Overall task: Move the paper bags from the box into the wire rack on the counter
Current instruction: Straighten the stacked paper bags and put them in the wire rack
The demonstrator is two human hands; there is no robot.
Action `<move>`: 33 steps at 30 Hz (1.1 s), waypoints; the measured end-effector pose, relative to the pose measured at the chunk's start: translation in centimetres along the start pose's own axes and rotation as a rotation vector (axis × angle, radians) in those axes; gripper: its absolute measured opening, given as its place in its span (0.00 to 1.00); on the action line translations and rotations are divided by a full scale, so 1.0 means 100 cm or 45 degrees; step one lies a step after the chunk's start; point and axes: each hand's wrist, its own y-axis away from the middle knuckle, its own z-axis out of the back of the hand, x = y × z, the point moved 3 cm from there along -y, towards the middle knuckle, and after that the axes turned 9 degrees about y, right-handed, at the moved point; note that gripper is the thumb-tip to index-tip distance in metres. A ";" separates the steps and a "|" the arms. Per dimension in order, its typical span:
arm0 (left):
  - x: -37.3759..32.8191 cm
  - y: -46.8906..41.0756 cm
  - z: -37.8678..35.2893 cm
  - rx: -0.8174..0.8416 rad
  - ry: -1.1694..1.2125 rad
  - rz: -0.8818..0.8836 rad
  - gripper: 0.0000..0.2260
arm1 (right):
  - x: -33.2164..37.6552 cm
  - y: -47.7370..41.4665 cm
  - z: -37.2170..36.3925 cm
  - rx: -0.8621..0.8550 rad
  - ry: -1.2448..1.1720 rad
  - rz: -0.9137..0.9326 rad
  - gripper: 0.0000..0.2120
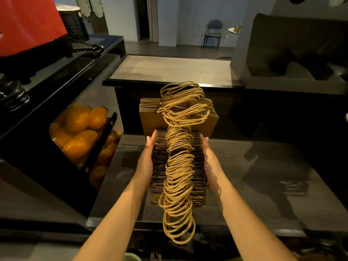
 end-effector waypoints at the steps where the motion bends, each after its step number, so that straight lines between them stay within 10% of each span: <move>1: 0.000 0.000 0.001 0.006 -0.011 0.001 0.23 | 0.000 0.002 0.000 0.006 0.055 0.025 0.45; 18: -0.004 -0.001 0.002 0.043 -0.115 0.055 0.24 | 0.020 0.010 0.001 -0.034 0.335 0.025 0.35; 33: 0.021 0.020 0.013 -0.013 -0.008 0.113 0.29 | -0.015 0.023 -0.007 0.119 -0.076 0.056 0.34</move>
